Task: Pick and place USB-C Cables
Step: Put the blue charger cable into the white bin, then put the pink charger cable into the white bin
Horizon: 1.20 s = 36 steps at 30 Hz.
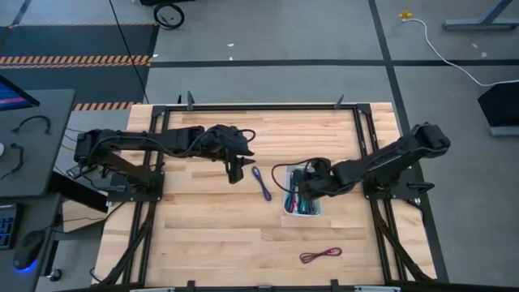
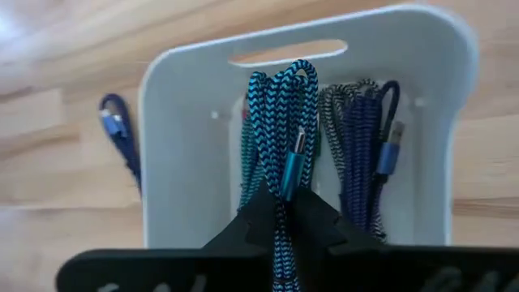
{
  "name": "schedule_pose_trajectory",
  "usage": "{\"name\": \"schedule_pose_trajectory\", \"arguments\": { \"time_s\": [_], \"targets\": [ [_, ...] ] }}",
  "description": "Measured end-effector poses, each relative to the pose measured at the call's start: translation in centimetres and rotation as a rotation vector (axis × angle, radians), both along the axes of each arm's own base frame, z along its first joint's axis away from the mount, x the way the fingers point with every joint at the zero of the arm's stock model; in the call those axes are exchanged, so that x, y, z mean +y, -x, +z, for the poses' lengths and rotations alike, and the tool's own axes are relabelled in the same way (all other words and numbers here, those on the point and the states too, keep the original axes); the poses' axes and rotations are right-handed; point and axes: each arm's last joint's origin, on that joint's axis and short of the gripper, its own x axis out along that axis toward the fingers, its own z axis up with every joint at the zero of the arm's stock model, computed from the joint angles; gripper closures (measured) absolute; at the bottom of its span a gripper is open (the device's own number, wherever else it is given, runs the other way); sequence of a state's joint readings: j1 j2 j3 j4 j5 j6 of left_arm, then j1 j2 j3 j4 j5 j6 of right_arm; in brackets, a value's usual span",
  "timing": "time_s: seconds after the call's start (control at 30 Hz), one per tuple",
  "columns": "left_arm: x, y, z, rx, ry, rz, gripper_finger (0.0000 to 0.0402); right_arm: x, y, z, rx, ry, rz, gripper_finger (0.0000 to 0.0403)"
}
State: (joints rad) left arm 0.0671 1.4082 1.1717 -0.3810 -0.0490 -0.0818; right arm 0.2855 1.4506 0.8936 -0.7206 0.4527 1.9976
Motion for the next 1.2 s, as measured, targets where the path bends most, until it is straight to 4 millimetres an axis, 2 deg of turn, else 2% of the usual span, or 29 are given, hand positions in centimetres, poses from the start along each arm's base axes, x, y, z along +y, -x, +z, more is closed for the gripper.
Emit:
{"name": "schedule_pose_trajectory", "arguments": {
  "time_s": [0.3, 0.4, 0.53, 0.73, 0.87, 1.07, 1.2],
  "targets": [
    [-0.4, 0.3, 0.2, 0.003, 0.013, -0.003, 0.0285, -0.4, -1.6, -2.3, 0.05, -0.069, -0.004, 0.0365],
    [-0.5, 0.3, 0.1, 0.002, 0.03, 0.007, 0.0285, -0.4, -1.6, -2.5, 0.071, -0.095, 0.004, 0.0356],
    [-0.9, 0.2, 0.2, 0.0, 0.035, -0.003, 0.0285, -0.4, -1.2, -1.9, 0.079, -0.1, 0.039, 0.032],
    [-1.8, 0.2, 0.2, 0.0, 0.036, -0.03, 0.0285, -0.6, -0.3, 0.5, 0.032, -0.068, 0.174, 0.0256],
    [-2.5, 0.2, 0.2, 0.0, 0.044, -0.05, 0.0285, -0.2, 0.3, 3.1, -0.049, -0.062, 0.302, 0.0241],
    [-3.8, 0.3, 0.1, 0.007, 0.051, -0.087, 0.0285, 2.7, 0.4, 7.5, -0.212, -0.003, 0.595, 0.0251],
    [-4.6, 0.4, 0.1, 0.014, 0.051, -0.112, 0.0285, 5.4, 0.1, 9.5, -0.27, 0.023, 0.785, 0.026]
  ]
}}
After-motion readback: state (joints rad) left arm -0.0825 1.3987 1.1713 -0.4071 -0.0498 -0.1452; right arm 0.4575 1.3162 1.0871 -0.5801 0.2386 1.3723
